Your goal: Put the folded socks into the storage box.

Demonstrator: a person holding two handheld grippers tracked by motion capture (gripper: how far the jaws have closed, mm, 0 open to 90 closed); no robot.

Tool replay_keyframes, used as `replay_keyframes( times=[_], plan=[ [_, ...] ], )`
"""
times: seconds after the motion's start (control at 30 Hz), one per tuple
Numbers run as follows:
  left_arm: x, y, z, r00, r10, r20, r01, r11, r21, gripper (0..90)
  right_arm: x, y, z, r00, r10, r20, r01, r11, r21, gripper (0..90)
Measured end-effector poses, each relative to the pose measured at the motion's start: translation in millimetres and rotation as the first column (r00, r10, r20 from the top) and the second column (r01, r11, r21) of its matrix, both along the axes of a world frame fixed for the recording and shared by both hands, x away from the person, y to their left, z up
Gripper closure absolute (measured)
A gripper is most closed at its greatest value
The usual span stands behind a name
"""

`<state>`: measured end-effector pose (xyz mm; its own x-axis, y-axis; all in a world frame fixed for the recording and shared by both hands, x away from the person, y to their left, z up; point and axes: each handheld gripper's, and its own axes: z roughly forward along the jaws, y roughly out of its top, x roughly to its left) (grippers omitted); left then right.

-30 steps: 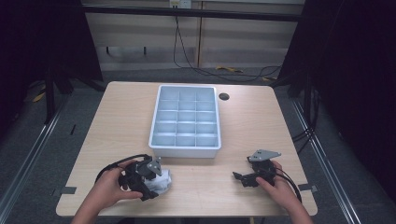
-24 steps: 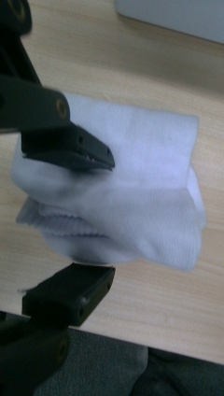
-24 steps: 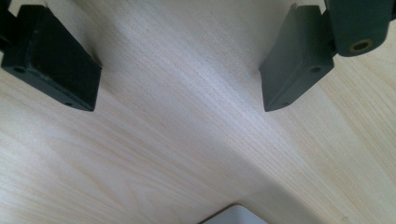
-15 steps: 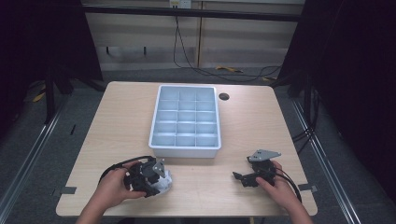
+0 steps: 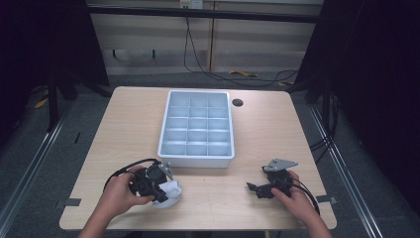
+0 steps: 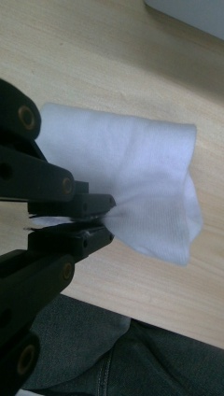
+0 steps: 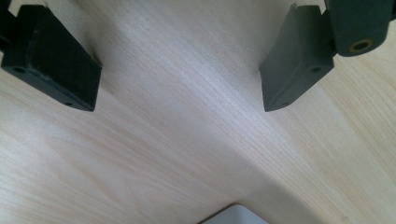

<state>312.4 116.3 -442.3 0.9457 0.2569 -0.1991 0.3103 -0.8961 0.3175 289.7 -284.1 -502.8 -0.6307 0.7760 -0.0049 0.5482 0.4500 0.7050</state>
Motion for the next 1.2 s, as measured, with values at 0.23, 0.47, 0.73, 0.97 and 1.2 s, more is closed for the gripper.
replay_keyframes(
  times=[0.23,0.47,0.73,0.97,1.2],
  plan=[
    [2.5,0.3,5.3,0.9999,0.012,-0.006,-0.012,0.9996,0.027,85.7,0.4,0.2,0.0,1.0,0.0,0.0,0.0,1.0,0.0,11.3],
    [7.3,5.0,15.9,0.9995,0.023,-0.021,-0.022,0.9977,0.064,85.8,0.3,0.2,0.1,1.0,-0.001,0.0,0.001,1.0,-0.002,11.3],
    [15.7,8.1,28.4,0.9989,0.035,-0.032,-0.033,0.9971,0.069,85.7,0.4,0.2,0.0,1.0,-0.001,-0.001,0.001,1.0,0.001,11.3],
    [23.3,11.9,41.6,0.9982,0.051,-0.03,-0.049,0.9963,0.07,85.8,0.5,0.2,0.0,1.0,0.0,0.0,0.0,1.0,0.001,11.2],
    [33.7,17.0,61.8,0.9978,0.062,-0.021,-0.061,0.9953,0.076,85.7,0.4,0.2,0.0,1.0,-0.001,-0.001,0.001,1.0,0.0,11.3]
  ],
)
